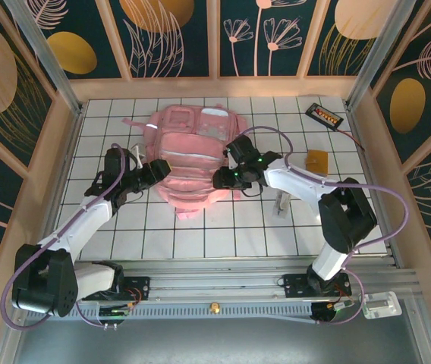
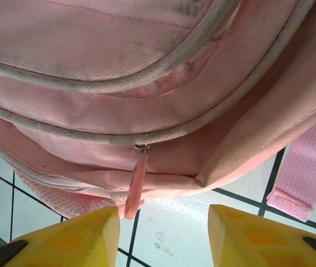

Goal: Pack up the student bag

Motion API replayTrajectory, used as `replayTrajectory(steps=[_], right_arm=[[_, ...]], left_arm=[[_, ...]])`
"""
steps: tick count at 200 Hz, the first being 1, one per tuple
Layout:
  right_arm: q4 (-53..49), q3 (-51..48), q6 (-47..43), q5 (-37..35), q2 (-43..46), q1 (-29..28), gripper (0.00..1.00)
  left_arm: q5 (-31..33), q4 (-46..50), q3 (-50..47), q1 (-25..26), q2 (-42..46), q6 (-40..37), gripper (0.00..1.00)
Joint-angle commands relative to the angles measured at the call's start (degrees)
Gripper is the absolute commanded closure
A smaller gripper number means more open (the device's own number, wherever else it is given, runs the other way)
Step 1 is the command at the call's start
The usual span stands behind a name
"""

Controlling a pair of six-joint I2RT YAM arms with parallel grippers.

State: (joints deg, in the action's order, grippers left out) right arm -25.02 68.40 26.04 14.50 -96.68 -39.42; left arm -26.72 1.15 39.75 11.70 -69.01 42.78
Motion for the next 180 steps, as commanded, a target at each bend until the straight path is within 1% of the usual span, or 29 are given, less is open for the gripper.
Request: replayTrajectory(steps=[1, 33, 95, 180], right_arm=[[1.0, 0.8, 0.4, 0.3, -1.0, -1.2, 0.55], [0.8, 1.7, 1.2, -0.3, -1.7, -2.5, 0.57], [1.2, 3.3, 2.3, -1.3, -4.1, -2.8, 0.64], [-0.4, 6.7, 2.7, -3.0, -6.1, -2.5, 0.65]], left_arm=[[-0.5, -1.7, -0.6, 0.2, -0.2, 0.8, 0.47], [-0.6, -2.2, -0.7, 0.2, -0.5, 0.8, 0.47], [-1.3, -3.4, -1.7, 0.1, -0.4, 1.4, 0.47], [-1.5, -3.7, -1.6, 0.2, -0.8, 1.3, 0.46]])
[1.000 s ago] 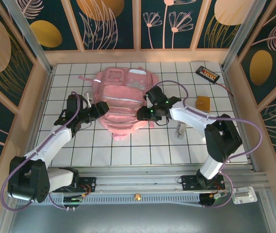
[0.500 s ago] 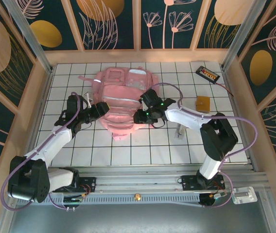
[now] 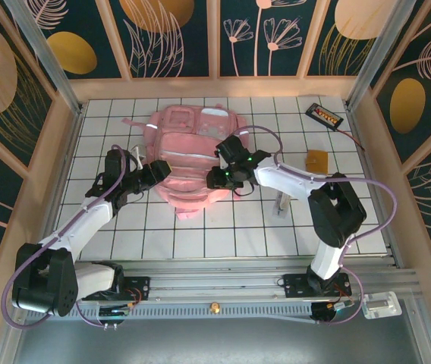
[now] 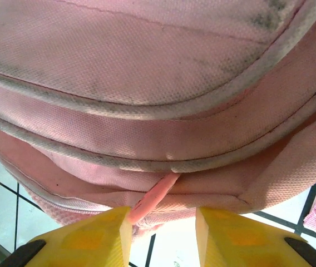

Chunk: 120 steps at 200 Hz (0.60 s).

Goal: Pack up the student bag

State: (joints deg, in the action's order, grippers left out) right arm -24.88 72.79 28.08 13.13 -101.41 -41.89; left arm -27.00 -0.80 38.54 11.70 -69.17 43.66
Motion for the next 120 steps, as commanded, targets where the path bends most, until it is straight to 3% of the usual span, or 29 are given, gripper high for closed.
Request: replayTrajectory(steps=[1, 63, 120], right_arm=[[-0.6, 2.4, 0.7, -1.7, -1.4, -0.1, 0.66], [-7.0, 5.6, 2.0, -6.1, 0.1, -0.1, 0.63], [-8.8, 6.7, 1.8, -5.7, -0.5, 0.0, 0.6]], left_arm=[[-1.2, -1.8, -0.3, 0.2, -0.6, 0.4, 0.46], [-1.2, -1.8, 0.0, 0.1, -0.9, 0.4, 0.46], [-1.2, -2.0, 0.2, 0.1, -1.0, 0.4, 0.46]])
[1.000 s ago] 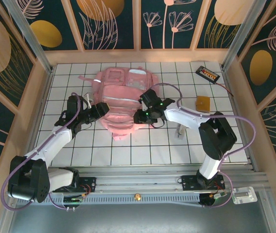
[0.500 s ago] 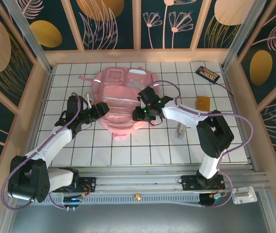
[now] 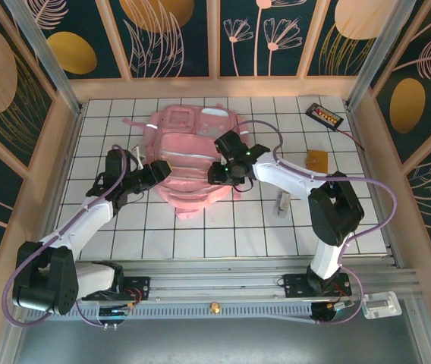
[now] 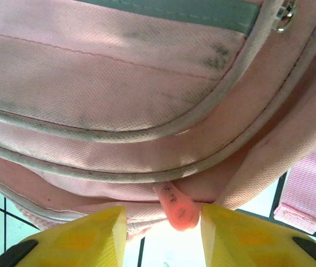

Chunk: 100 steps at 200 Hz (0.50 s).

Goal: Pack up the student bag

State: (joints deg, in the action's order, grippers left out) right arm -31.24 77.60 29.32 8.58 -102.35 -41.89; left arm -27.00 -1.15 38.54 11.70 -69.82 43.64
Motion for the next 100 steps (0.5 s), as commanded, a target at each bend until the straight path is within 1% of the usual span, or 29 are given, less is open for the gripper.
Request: replayTrajectory(steps=[1, 44, 100], right_arm=[[-2.4, 1.8, 0.5, -1.1, 0.3, 0.0, 0.6], [-1.5, 1.8, 0.7, -0.4, -0.9, -0.4, 0.6], [-1.5, 2.6, 0.9, -0.1, -1.4, -0.6, 0.68]], left_arm=[[-1.2, -1.7, 0.2, 0.1, -0.3, 0.4, 0.46], [-0.9, -1.4, -0.3, 0.0, -0.1, 0.0, 0.46], [-1.2, -1.6, -0.4, -0.3, -0.5, -0.3, 0.46]])
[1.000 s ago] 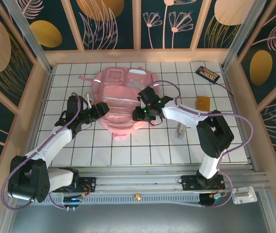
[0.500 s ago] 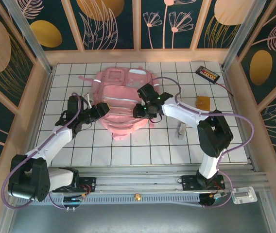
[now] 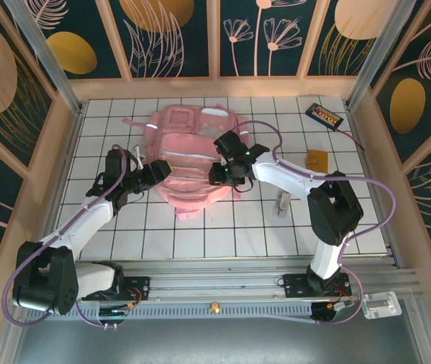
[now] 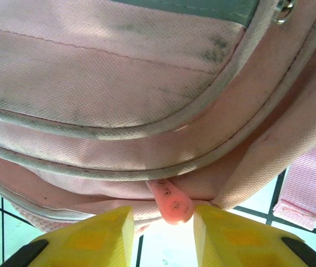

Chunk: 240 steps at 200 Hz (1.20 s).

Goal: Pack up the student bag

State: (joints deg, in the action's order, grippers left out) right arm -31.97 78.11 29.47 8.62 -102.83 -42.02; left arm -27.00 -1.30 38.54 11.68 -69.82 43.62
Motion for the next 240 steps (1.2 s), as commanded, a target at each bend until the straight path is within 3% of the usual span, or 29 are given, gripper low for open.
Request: replayTrajectory(steps=[1, 63, 87, 127, 159, 198, 240], right_arm=[[-0.8, 2.1, 0.8, -0.1, -0.9, -0.5, 0.68], [-0.4, 2.3, 1.3, -0.4, -1.3, -0.8, 0.86], [-0.7, 2.4, 1.6, -1.0, -1.2, -0.9, 1.0], [-1.3, 3.0, 1.6, -1.7, -0.3, -1.2, 1.0], [-3.7, 5.1, 0.6, -4.6, 0.2, -1.7, 1.0], [-4.6, 6.4, -0.4, -5.9, -0.3, -2.3, 1.0], [-4.2, 5.1, -0.3, -5.5, -0.2, -2.4, 1.0]], left_arm=[[-1.2, -1.4, -0.4, -0.3, -0.5, -0.3, 0.46], [-1.5, -1.5, -1.5, -1.0, 0.4, -0.4, 0.45], [-1.7, -1.4, -1.8, -1.0, 1.0, -0.4, 0.45], [-3.5, -1.4, -2.3, -1.1, 2.9, 1.0, 0.45], [-7.2, -8.5, -7.4, -0.5, 6.5, 9.2, 0.44], [-6.2, -14.1, -10.7, 3.5, 4.8, 13.8, 0.44], [-4.5, -16.1, -11.3, 3.9, 1.6, 13.4, 0.44]])
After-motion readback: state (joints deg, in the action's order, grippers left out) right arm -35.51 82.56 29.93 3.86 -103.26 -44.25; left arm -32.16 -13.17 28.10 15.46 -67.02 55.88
